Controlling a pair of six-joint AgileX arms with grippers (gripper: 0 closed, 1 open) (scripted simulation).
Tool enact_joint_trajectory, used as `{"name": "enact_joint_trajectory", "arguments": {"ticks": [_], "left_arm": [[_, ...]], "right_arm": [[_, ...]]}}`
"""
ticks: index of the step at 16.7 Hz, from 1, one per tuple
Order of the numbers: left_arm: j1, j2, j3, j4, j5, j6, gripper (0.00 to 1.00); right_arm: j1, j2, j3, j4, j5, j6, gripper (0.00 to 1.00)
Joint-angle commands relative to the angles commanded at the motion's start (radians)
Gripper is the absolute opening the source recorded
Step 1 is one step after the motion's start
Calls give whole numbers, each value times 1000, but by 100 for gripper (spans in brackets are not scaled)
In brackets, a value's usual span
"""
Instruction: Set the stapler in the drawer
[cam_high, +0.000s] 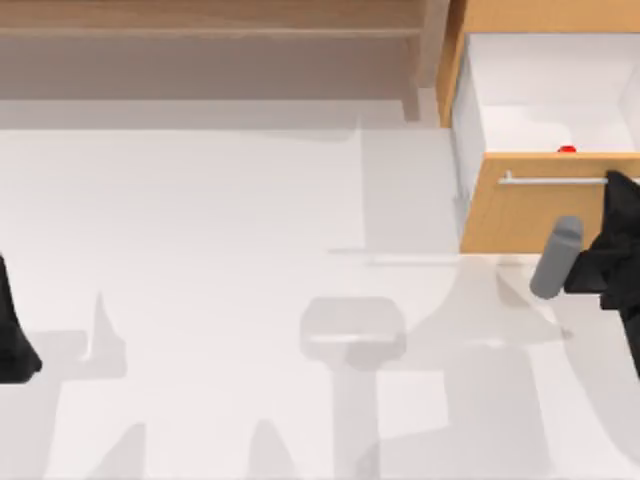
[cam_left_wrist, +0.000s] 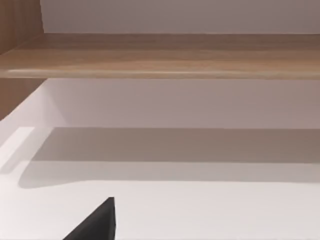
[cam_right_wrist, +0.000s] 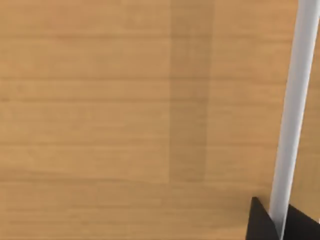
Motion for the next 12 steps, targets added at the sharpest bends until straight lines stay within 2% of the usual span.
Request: {"name": "enact_joint_trajectory", "arguments": {"ticks": [7,12], "left_arm": [[0,0,0,0,0,0,100],[0,0,0,0,0,0,100]], "right_arm": [[0,3,2,-5,0,3,0],[-34,37,119,-83,-31,2,0]]}}
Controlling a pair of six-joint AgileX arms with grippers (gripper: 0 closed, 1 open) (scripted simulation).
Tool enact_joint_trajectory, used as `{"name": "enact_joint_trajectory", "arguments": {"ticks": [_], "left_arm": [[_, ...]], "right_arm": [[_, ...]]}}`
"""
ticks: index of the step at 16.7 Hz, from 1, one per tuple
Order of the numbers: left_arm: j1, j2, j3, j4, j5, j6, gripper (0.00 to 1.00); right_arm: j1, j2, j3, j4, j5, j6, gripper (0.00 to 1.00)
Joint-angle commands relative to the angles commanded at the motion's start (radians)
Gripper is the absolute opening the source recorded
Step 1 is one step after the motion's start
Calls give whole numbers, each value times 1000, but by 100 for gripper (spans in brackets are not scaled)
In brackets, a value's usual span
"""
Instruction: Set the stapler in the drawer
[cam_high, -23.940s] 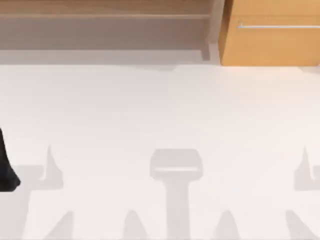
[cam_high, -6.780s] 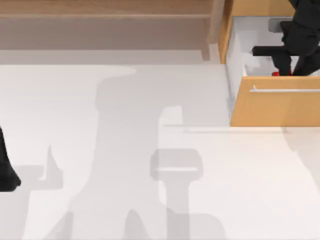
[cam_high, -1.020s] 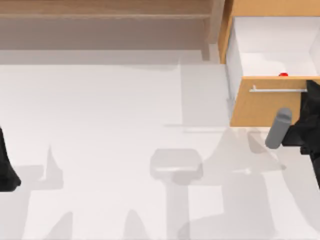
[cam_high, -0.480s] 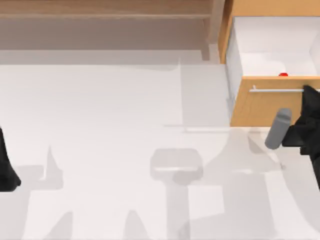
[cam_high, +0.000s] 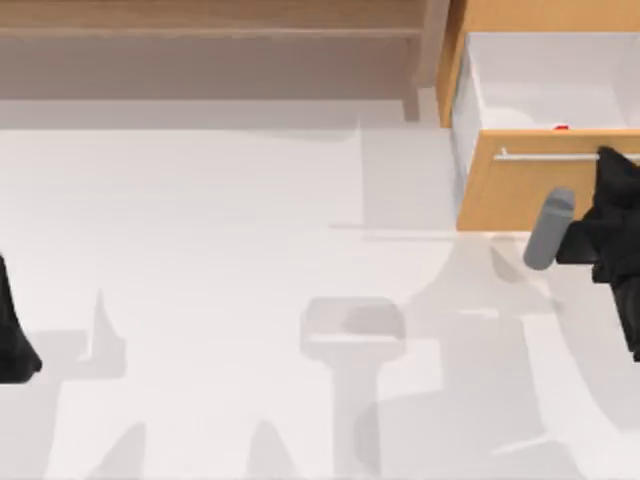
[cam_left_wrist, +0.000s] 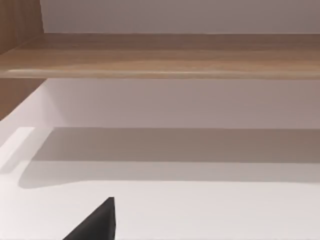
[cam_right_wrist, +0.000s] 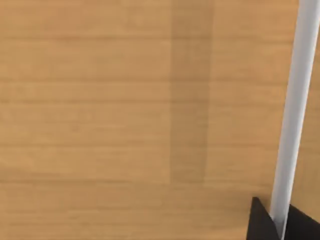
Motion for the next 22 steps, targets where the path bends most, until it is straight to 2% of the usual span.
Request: {"name": "enact_joint_trajectory", "arguments": {"ticks": [5,11,18,22], "left_arm": [[0,0,0,0,0,0,100],[0,0,0,0,0,0,100],[0,0,0,0,0,0,100],[0,0,0,0,0,0,100]], "right_arm": [[-33,40,123,-87,-37,0,0],[-36,42,140,-101,-40,2,0],[-77,139,381,-243,-80,2,0],[-72,142,385,-250,-80,4,0]]}}
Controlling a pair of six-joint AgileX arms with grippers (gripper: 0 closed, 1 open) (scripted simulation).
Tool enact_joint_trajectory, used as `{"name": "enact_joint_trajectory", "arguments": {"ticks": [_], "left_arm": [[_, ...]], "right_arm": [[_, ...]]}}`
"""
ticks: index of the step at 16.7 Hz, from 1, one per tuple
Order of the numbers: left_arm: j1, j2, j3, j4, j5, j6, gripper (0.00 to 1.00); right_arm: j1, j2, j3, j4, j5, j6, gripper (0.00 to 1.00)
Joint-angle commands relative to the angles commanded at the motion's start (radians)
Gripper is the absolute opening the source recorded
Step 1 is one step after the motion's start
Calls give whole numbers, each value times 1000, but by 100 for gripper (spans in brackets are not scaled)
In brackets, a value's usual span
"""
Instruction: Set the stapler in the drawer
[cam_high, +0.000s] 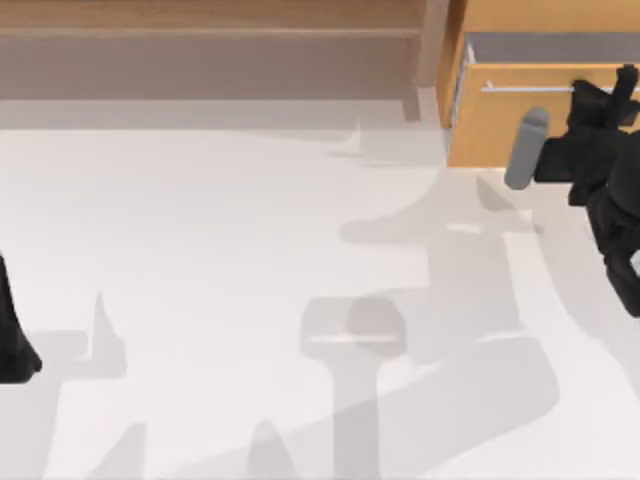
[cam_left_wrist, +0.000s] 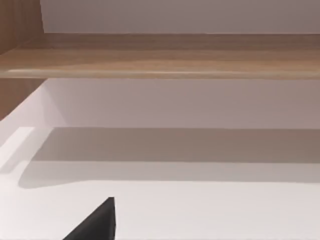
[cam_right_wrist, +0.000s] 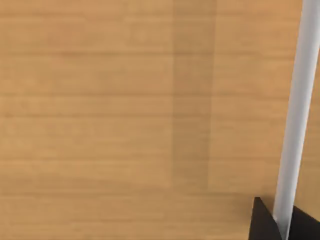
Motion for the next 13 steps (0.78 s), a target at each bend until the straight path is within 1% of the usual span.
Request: {"name": "enact_joint_trajectory", "arguments": {"ticks": [3,9,13], "left_arm": [[0,0,0,0,0,0,100],[0,0,0,0,0,0,100],[0,0,0,0,0,0,100]], "right_arm": [[-4,13,38,-20,-7,-1,0],[-31,113,266,-145,-31,1,0],[-35,128,291,-162,-33,-2,0]]}}
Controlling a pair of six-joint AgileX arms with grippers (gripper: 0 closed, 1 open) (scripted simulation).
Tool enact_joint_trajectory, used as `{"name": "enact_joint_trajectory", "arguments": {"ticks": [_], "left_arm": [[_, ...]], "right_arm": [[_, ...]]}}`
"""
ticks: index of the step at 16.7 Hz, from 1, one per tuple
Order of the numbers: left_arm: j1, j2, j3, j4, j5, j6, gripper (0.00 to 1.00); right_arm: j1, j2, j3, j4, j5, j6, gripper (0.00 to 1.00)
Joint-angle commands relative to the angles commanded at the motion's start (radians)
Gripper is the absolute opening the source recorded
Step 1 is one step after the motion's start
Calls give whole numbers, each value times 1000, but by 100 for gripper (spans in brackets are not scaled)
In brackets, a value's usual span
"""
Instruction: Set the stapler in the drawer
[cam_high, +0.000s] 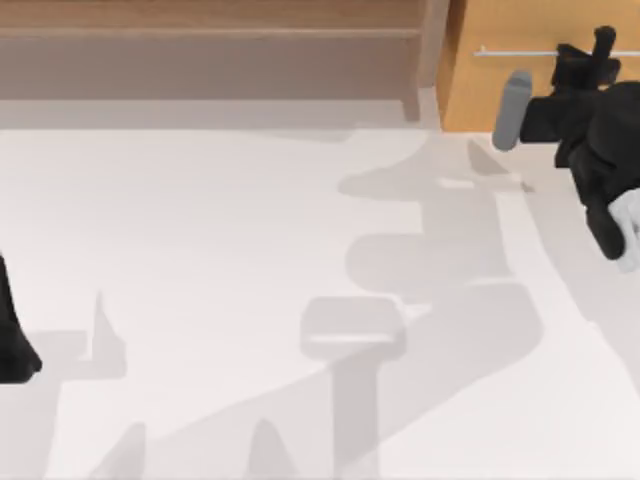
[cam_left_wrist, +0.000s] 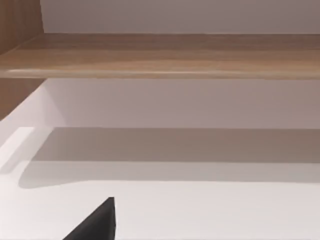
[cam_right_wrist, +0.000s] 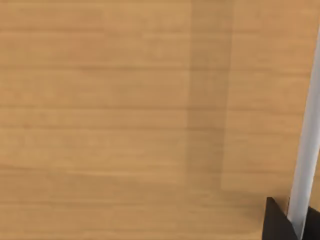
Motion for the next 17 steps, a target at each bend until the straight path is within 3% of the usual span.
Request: {"name": "enact_joint_trajectory", "arguments": {"ticks": [1,14,17], "left_arm": [[0,0,0,0,0,0,100],[0,0,0,0,0,0,100],[0,0,0,0,0,0,100]], "right_arm": [[0,0,0,0,0,0,0],[0,0,0,0,0,0,98],[0,0,0,0,0,0,100]]}}
